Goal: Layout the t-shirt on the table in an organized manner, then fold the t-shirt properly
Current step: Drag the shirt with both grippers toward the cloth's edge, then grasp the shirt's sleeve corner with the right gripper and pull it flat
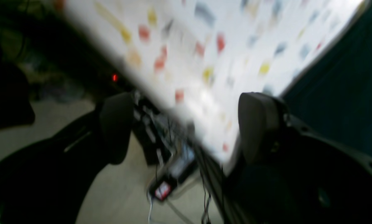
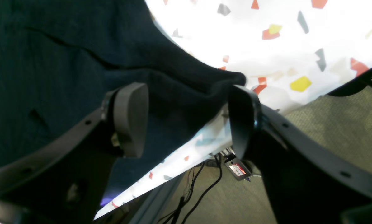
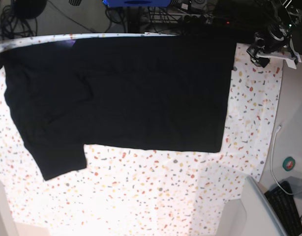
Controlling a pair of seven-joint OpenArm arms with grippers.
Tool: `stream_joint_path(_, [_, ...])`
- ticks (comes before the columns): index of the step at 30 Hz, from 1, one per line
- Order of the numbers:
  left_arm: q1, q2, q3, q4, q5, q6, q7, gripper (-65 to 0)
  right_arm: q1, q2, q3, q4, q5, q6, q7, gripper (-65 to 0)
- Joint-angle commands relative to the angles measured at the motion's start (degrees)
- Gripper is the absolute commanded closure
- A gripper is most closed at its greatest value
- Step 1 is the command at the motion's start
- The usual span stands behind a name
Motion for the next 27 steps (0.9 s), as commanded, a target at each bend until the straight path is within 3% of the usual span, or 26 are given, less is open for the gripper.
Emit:
stream_joint_path(1, [0.60, -0.57, -1.34, 1.44, -0.23, -0.10, -0.60, -50.2, -0.22, 1.25, 0.30, 0.75, 0.31, 0.35, 0.34, -38.1])
stream_joint_path(5, [-0.63, -0.74, -2.48, 2.23, -1.20, -0.80, -0.69, -50.0, -0.05, 1.16, 0.74, 1.28, 0.31, 0.35, -0.54, -38.1])
stream_joint_path(7, [-0.80, -0.83, -4.15, 2.23, -4.19, -4.49, -0.60, -48.7, 1.98, 1.43, 0.74, 1.90, 0.13, 0.35, -0.54, -38.1])
stream_joint_path(8, [-0.80, -1.01, -4.94, 2.14, -5.68, -6.78, -0.60, -44.9, 3.12, 2.04, 0.48, 2.07, -0.66, 0.35, -0.54, -38.3])
stream_joint_path(10, [-0.89, -2.06, -5.56, 1.88, -8.23, -10.12, -0.60, -31.4, 7.43, 4.33, -1.54, 1.02, -3.91, 0.79, -0.28, -38.9])
stream_joint_path(13, [-1.07, -2.15, -5.65, 1.62, -9.46, -12.67, -0.60, 0.0, 17.18, 7.58, -9.98, -5.75, -13.84, 4.31, 4.12, -38.9])
stream_joint_path(17, [-1.07, -2.15, -5.91, 1.26, -9.20, -12.84, -0.60, 0.0, 30.55, 8.20, -17.28, -17.79, -27.38, 11.26, 8.95, -38.9])
stream_joint_path(20, [-0.80, -2.15, -6.09, 0.21, -9.11, -12.84, -0.60, 0.0, 38.37, 8.11, -19.30, -27.55, -33.89, 13.37, 9.75, -38.9])
stream_joint_path(27, [-0.54, -2.15, -6.09, -0.41, -9.11, -12.84, -0.60, 0.0, 41.54, 7.93, -25.46, -36.70, -35.73, 13.63, 15.81, -38.9])
